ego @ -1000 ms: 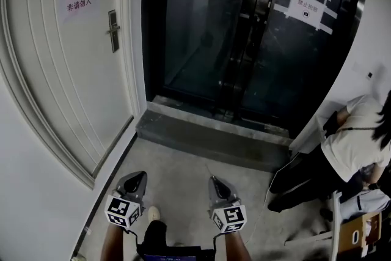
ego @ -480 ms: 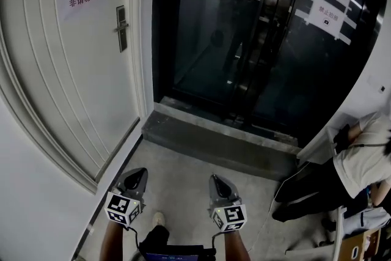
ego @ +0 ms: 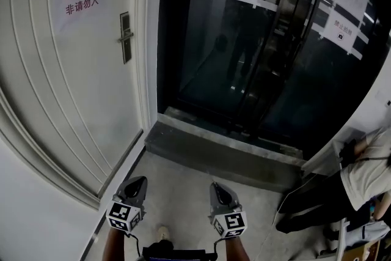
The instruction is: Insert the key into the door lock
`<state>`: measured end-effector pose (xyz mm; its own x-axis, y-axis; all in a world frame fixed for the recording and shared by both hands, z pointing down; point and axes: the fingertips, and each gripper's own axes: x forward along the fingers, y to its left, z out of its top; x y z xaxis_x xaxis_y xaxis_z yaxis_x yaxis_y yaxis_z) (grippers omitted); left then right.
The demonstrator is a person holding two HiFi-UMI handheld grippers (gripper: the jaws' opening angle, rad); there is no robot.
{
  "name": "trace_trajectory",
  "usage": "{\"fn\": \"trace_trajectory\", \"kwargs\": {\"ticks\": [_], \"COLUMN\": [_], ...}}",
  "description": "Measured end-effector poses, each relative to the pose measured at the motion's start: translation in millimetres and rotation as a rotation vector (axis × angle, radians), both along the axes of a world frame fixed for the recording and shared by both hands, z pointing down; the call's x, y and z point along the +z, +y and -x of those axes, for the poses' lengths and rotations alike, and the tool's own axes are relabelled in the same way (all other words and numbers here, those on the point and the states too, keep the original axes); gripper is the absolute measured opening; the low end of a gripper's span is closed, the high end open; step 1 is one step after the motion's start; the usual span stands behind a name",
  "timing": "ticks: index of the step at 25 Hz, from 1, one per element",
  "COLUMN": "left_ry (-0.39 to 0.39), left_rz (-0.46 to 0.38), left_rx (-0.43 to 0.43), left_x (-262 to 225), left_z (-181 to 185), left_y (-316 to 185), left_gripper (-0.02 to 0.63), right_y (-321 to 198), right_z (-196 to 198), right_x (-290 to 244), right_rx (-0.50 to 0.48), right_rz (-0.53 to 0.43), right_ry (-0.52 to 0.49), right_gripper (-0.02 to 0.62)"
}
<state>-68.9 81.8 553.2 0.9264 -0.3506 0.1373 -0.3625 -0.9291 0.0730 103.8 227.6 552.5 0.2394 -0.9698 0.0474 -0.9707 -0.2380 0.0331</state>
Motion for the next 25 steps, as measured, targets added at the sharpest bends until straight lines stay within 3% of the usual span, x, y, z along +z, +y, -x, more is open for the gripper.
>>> {"fn": "trace_trajectory", "kwargs": {"ticks": [14, 25], "left_ry": [-0.007, 0.029], "left_rz": [-0.008, -0.032], "left_rx": [-0.007, -0.094], "left_x": [6.0, 4.8], "left_z": [-2.3, 1.4], "left_y": [-138.8, -217.4], "left_gripper": [0.002, 0.002], "right_y": [-148.0, -230.9], "right_z": [-2.2, -16.1], "right_x": [-3.2, -2.8], "right_rx": [-0.028, -0.082], "right_rz": [0.005, 0.02], "right_ry": [0.013, 0.04], "right_gripper": [0.011, 0.011]}}
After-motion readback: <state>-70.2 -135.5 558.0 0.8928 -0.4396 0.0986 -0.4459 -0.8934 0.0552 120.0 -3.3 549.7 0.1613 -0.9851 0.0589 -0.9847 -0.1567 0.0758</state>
